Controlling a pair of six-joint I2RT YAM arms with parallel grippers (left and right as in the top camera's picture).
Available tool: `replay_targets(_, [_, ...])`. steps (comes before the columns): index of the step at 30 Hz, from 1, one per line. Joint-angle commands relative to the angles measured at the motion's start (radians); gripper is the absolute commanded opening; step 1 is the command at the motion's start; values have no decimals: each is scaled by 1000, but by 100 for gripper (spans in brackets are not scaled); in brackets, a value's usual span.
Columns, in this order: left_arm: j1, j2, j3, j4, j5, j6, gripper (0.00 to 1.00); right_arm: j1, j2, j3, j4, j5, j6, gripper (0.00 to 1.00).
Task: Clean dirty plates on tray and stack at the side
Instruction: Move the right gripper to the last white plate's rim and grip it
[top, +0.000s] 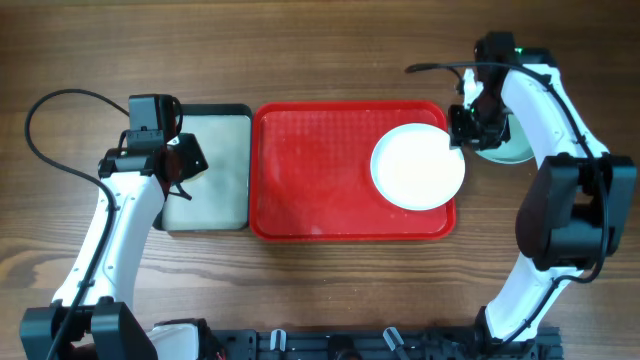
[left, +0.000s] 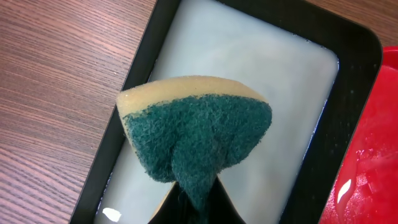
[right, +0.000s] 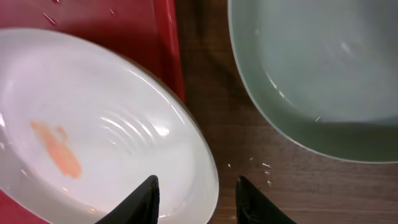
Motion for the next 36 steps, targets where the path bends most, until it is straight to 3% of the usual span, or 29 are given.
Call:
replay_targets(1, [6,2,-3,3,-9,-17,4,1,-23,-71,37,27,-6,36])
replay_targets(4, [6,2,-3,3,-9,-17,4,1,-23,-98,71,27,-6,30])
replay_targets(6, [6,2,-3,3,-9,-17,4,2,-23,-99,78,27,-5,16])
replay_targets(9, [6,2,-3,3,-9,-17,4,2,-23,-100,81,27,-5,9])
replay_targets(16, [6,2,-3,3,-9,-17,4,2,-23,-104,81,27,28,10])
replay_targets(20, [6,2,-3,0,-9,-17,4,2,-23,-119,93,26,49,4])
replay_targets(25, [6,2,-3,0,-9,-17,4,12,-23,-120,145,-264,63,4])
replay_targets(31, [6,2,-3,0,-5,-17,4,178,-23,-121,221,-266,159,4])
replay_targets(36, [6,2,-3,0,-5,-17,4,355,-23,-121,328,-151,300,4])
